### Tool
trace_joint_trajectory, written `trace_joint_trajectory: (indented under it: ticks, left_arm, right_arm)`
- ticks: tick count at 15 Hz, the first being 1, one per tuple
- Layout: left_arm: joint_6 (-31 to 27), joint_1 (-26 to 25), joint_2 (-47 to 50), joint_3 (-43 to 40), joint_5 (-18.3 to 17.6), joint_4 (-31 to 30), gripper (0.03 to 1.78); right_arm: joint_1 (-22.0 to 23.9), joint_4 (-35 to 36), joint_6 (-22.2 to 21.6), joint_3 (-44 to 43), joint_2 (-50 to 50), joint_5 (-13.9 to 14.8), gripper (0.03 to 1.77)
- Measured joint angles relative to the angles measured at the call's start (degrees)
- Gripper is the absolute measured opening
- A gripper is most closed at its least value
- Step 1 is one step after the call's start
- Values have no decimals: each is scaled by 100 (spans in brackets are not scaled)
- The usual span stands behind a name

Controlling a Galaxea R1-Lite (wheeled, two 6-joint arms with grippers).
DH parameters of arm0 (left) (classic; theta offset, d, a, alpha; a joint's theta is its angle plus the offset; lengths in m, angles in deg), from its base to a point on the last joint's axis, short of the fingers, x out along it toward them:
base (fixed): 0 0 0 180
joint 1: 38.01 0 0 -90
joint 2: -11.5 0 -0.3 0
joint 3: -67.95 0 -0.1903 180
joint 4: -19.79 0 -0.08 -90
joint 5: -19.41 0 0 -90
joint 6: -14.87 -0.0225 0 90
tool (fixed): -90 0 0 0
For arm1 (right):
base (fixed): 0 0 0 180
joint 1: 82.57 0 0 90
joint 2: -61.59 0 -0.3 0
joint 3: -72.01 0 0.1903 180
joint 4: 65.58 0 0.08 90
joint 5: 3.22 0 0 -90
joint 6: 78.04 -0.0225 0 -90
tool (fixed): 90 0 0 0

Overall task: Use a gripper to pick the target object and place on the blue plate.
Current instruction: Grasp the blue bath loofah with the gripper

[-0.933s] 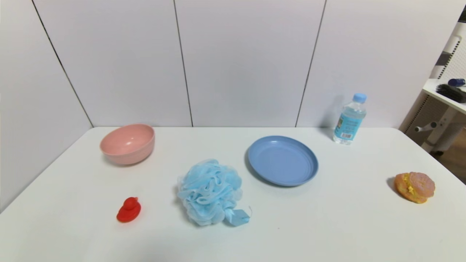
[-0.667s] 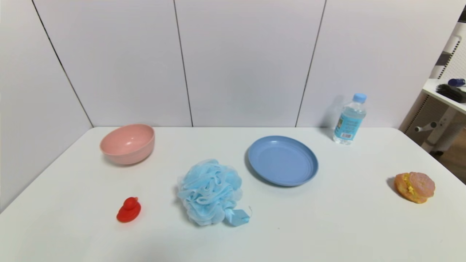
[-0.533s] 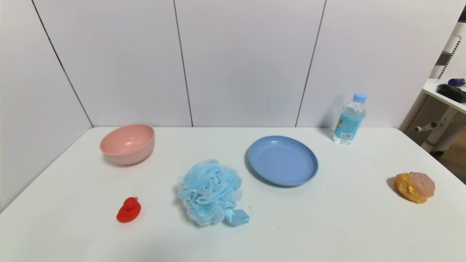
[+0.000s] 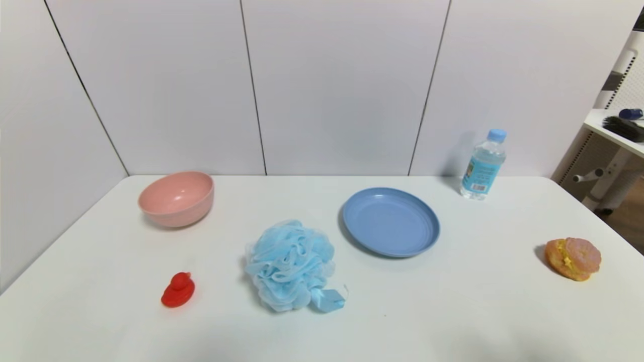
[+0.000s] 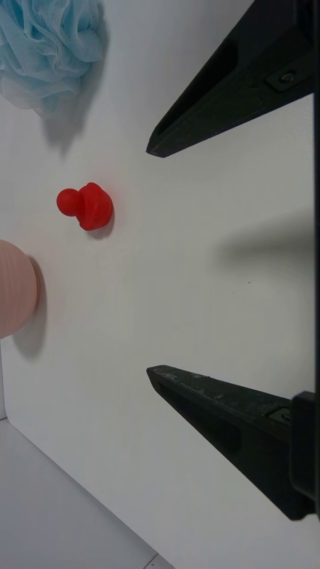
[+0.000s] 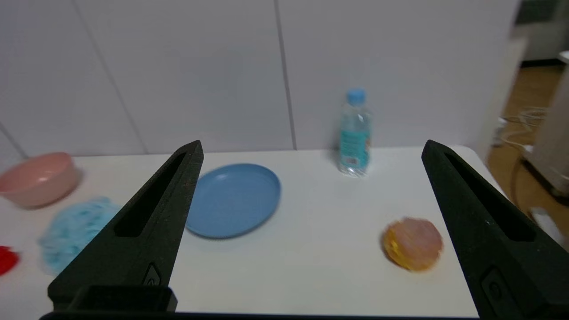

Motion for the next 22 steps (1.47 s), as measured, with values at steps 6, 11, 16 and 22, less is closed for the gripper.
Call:
trace_joint_trajectory:
  ticks: [6, 11, 16, 22]
  left_arm:
    - [-2, -1, 0, 0, 0, -2, 169]
    - [0, 0, 0, 0, 0, 0, 169]
    - [0, 0, 0, 0, -2, -2, 169]
    - [0, 0, 0, 0, 0, -2, 169]
  right_arm:
    - [-1825, 128, 107, -2455, 2420, -271, 170]
    - [-2811, 117, 752, -3316, 3996, -1073, 170]
    - [-3235, 113, 1292, -3343, 5264, -1779, 170]
    - [-3696, 211, 1755, -3023, 6552, -1757, 170]
